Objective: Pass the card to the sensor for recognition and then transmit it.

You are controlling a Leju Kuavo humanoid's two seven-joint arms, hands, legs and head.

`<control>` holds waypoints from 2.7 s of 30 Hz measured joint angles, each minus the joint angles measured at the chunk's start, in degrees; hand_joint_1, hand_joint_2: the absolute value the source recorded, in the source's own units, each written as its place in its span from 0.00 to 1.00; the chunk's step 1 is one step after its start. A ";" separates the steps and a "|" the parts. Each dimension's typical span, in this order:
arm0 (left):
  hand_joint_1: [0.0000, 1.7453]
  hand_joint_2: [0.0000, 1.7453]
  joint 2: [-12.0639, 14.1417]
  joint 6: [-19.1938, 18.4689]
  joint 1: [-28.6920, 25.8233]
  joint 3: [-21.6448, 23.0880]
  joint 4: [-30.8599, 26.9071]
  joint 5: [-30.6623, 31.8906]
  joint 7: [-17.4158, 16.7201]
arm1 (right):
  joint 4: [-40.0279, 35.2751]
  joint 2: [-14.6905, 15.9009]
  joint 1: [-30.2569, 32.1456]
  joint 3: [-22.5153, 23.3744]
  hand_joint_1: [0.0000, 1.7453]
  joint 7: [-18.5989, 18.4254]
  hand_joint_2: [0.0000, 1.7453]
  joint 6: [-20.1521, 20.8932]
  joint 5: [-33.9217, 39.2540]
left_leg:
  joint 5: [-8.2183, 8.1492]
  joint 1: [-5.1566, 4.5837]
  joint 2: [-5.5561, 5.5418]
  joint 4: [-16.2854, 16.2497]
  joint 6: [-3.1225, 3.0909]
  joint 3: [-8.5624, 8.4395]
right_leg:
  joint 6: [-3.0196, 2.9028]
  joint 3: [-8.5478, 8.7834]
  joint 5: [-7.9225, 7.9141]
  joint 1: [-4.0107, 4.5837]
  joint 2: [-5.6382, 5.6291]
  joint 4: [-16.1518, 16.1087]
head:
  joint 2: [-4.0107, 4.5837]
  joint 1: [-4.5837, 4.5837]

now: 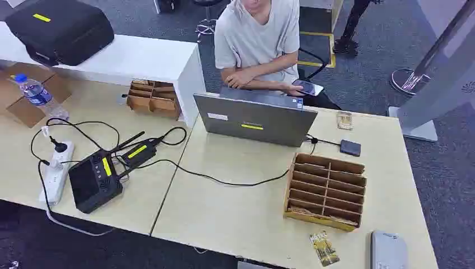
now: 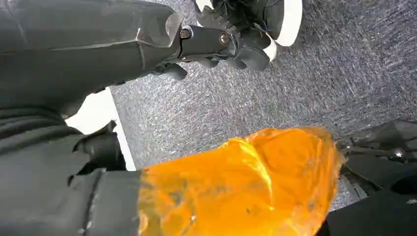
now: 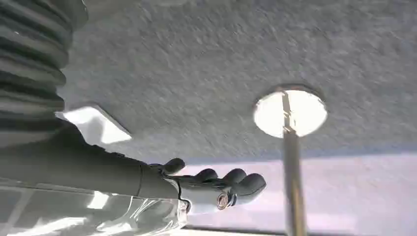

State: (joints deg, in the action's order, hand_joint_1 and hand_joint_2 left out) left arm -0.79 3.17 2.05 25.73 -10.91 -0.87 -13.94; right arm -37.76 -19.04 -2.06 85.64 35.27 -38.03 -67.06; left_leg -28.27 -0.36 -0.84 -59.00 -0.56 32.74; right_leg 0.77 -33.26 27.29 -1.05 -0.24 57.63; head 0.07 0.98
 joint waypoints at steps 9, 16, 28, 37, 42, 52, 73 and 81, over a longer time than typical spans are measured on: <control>0.00 0.00 0.07 0.07 -0.37 -0.04 0.04 0.13 0.22 | -17.97 -0.26 9.21 -14.83 0.00 -9.62 1.00 -0.02 11.44 | -0.05 -0.14 -0.14 0.00 -0.07 0.00 | 0.18 0.06 0.14 -0.17 0.09 0.02 | 0.00 0.02; 0.00 0.00 0.15 0.04 -0.62 -0.04 0.31 0.39 0.42 | -35.93 -0.35 18.89 -33.63 0.00 -15.94 1.00 -0.02 11.22 | -0.29 -0.10 0.44 0.01 0.02 -0.17 | 0.09 0.01 0.09 -0.12 -0.47 0.00 | 0.00 0.02; 0.00 0.00 0.26 -0.11 -0.81 -0.04 0.35 0.57 1.09 | -43.63 -0.68 19.78 -36.47 0.00 -9.75 1.00 0.83 9.35 | -0.25 -0.09 0.42 0.00 0.02 -0.14 | 0.07 0.04 0.08 -0.11 -0.44 0.01 | 0.00 0.00; 0.00 0.00 0.87 -0.66 -0.83 -0.04 0.46 1.46 2.76 | -51.37 5.73 9.22 -20.13 0.00 1.26 1.00 13.66 6.14 | -0.22 -0.16 0.35 -0.07 -0.05 -0.14 | 0.13 0.08 0.04 -0.20 -0.42 0.00 | 0.00 0.02; 0.00 0.00 0.90 -0.59 -0.82 -0.04 0.46 1.55 4.00 | -58.02 6.49 7.93 -19.87 0.00 4.45 1.00 12.30 5.16 | -0.22 -0.15 0.29 -0.08 -0.05 -0.15 | 0.13 0.08 0.04 -0.18 -0.40 0.01 | 0.00 0.00; 0.00 0.00 0.74 -0.46 -0.77 -0.04 0.46 1.60 5.42 | -64.97 6.40 12.61 -29.93 0.00 4.60 1.00 11.93 5.22 | -0.22 -0.06 0.29 -0.06 -0.04 -0.14 | 0.11 0.07 0.05 -0.09 -0.40 0.02 | 0.00 0.02; 0.00 0.00 0.92 -1.64 -0.22 0.00 0.46 4.17 6.16 | -72.11 44.72 12.62 -50.40 0.00 -25.21 1.00 25.51 8.88 | -0.12 -0.32 0.18 -0.18 -0.39 -0.07 | 0.38 0.11 -0.10 -0.30 -0.25 -0.05 | 0.00 0.02; 0.00 0.00 0.90 -1.66 -0.23 0.00 0.46 4.17 6.16 | -72.11 46.86 12.73 -51.95 0.00 -25.26 1.00 25.48 8.88 | -0.12 -0.28 0.18 -0.16 -0.39 -0.04 | 0.43 0.09 -0.06 -0.29 -0.25 -0.05 | 0.00 0.02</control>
State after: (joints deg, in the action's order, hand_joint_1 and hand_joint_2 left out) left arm 0.11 1.51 1.83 25.73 -10.45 3.30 -7.78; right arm -109.87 27.82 10.67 33.68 10.01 -12.55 -58.18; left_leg -28.39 -0.64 -0.66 -59.16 -0.95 32.70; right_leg 1.20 -33.16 27.23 -1.34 -0.49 57.59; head 0.07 1.01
